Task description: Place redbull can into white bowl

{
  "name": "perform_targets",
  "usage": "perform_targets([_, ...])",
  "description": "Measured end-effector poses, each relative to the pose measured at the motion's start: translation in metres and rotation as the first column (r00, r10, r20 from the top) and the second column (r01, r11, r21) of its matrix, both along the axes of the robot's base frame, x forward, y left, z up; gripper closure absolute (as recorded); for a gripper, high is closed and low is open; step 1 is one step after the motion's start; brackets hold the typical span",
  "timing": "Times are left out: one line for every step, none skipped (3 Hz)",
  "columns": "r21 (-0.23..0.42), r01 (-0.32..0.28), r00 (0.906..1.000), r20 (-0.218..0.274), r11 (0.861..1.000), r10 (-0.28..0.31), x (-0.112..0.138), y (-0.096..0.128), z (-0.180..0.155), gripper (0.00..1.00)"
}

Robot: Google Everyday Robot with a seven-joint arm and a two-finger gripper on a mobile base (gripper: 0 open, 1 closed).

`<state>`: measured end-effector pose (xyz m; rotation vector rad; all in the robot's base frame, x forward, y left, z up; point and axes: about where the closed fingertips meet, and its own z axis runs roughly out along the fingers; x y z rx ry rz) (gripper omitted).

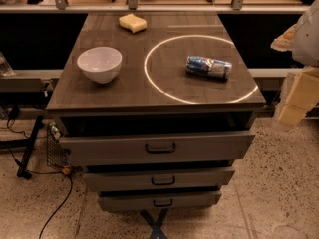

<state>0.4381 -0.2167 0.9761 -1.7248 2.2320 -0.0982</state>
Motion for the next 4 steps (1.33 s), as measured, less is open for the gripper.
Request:
perform_targets([0.002,0.001,1.0000,0.005,1.000,-0.001,0.001,0.000,0.001,0.00])
perform_targets([0.045,0.010,0.9996,0.027,0.999,-0.011,0.032,0.009,-0.006,0.00])
perform_targets([0.111,0.019,0.9980,0.057,0.994,-0.025,0.086,0.028,-0.017,0.00])
perform_targets([0.180,0.021,0.9932,0.109,0.984,-0.041,0.169,0.064,-0.035,0.00])
